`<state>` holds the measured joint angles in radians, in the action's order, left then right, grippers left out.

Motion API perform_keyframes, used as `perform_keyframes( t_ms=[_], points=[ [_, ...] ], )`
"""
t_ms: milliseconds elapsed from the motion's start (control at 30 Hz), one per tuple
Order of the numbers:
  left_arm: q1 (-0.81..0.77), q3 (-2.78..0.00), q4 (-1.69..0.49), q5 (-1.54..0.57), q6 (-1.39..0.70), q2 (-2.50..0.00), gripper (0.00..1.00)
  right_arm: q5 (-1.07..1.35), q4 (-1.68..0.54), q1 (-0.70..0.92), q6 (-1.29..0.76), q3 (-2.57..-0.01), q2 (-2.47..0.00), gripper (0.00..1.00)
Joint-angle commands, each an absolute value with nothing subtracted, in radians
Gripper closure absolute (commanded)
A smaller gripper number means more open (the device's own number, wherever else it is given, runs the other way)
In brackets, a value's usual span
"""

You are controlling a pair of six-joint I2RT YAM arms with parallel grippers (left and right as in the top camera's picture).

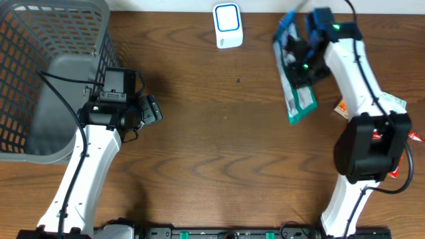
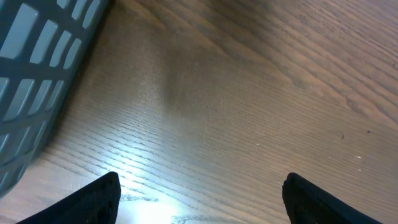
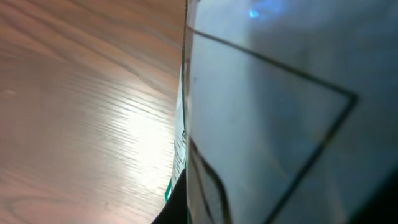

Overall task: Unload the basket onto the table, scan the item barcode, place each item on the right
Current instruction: 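Move the gloves pack right and lower it beside the snacks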

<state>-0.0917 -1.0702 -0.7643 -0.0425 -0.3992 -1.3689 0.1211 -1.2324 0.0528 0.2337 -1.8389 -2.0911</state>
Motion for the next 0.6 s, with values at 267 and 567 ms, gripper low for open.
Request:
perform_keyframes(
  t_ms=[267,567],
  points=[
    [-0.088,-1.071,-0.770,-0.033,-0.401,-1.359,0.16,0.171,-1.122,-0.136,0.218,-1.601,-2.105,0.80],
    [-0.088,-1.071,-0.770,-0.033,-0.401,-1.359,0.16,0.100,-1.088,-0.152,0.218,-1.601,-2.105,0.01]
  ],
)
